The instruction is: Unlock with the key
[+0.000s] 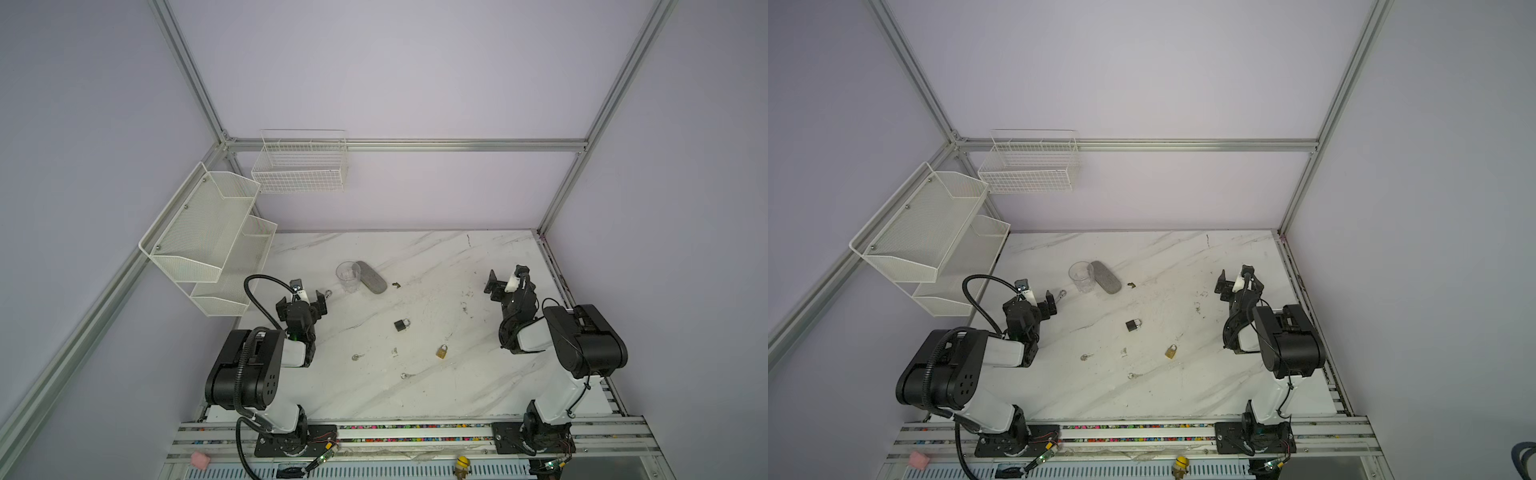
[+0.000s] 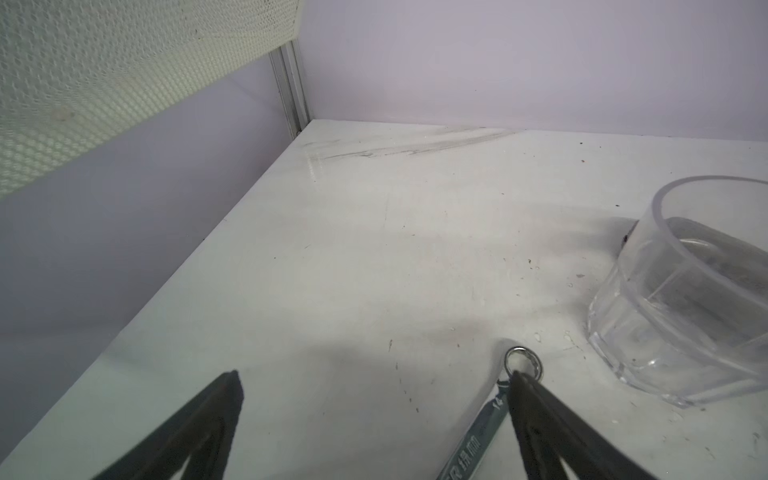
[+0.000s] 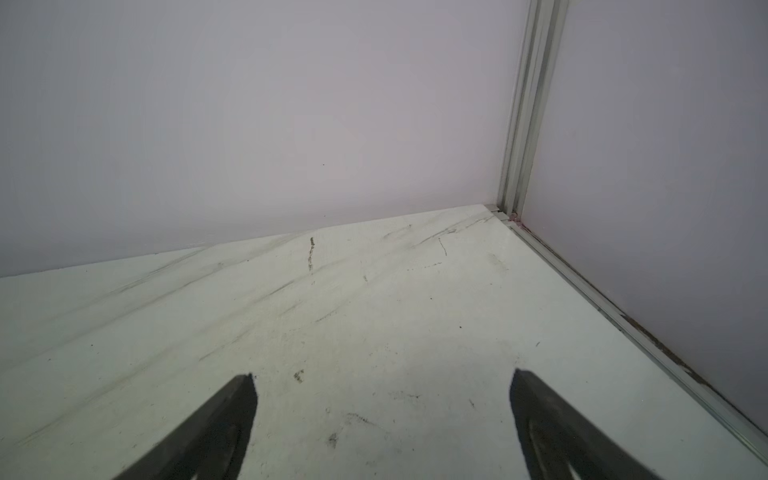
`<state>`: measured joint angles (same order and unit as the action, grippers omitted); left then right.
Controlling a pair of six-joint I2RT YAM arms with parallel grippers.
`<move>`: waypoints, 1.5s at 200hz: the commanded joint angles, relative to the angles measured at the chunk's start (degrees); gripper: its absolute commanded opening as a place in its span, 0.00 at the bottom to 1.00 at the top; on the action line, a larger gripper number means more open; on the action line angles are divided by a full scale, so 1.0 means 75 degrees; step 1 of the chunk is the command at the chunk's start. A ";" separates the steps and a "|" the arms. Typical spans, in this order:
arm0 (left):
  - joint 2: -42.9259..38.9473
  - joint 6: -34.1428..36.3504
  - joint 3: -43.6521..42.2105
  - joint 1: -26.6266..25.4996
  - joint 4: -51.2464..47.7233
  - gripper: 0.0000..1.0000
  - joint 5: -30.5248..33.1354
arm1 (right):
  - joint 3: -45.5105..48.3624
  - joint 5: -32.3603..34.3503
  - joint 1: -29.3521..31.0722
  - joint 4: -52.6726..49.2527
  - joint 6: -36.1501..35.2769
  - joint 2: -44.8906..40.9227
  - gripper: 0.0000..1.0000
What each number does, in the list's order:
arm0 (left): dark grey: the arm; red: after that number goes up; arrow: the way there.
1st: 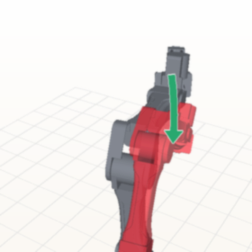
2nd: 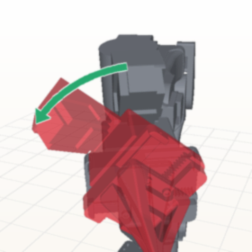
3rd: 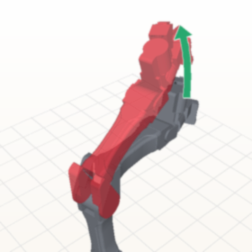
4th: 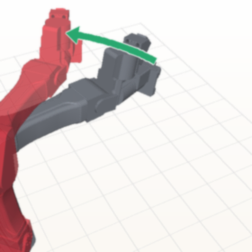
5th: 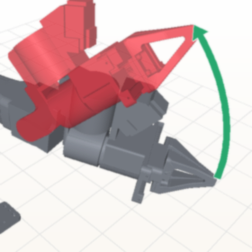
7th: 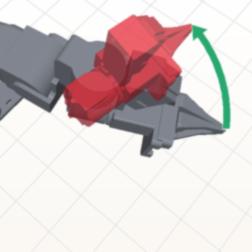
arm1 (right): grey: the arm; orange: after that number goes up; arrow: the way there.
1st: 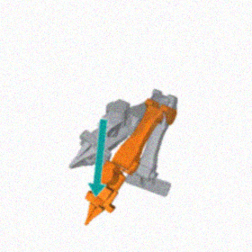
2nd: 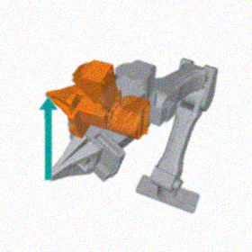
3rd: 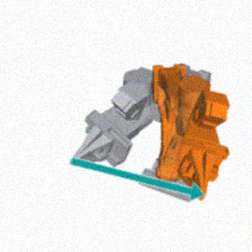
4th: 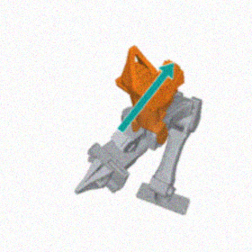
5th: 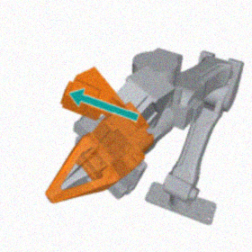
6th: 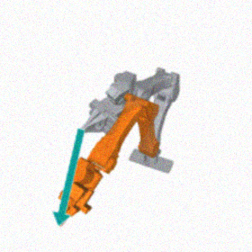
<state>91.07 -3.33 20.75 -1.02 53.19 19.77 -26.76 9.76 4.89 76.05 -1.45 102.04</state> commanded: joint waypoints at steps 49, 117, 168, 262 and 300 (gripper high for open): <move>-0.0119 0.0046 -0.0015 0.0053 0.0502 1.00 0.0086 | -0.0009 -0.0091 0.0034 0.0351 -0.0187 -0.0001 0.97; -0.0119 0.0046 -0.0014 0.0054 0.0502 1.00 0.0077 | -0.0007 -0.0089 0.0040 0.0349 -0.0184 -0.0005 0.97; -0.0124 0.0048 -0.0016 0.0053 0.0502 1.00 0.0089 | -0.0009 -0.0094 0.0040 0.0348 -0.0182 0.0000 0.97; -0.0142 0.0046 -0.0051 0.0053 0.0507 1.00 0.0083 | 0.0006 -0.0106 0.0040 0.0386 -0.0186 -0.0019 0.97; -0.0677 -0.0206 -0.0142 0.0054 0.0096 1.00 0.0280 | 0.0051 -0.0018 0.0040 0.0268 -0.0105 -0.0263 0.97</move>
<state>89.80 -3.66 20.73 -1.02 52.58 20.23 -26.76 9.19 4.89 76.07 -1.83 102.02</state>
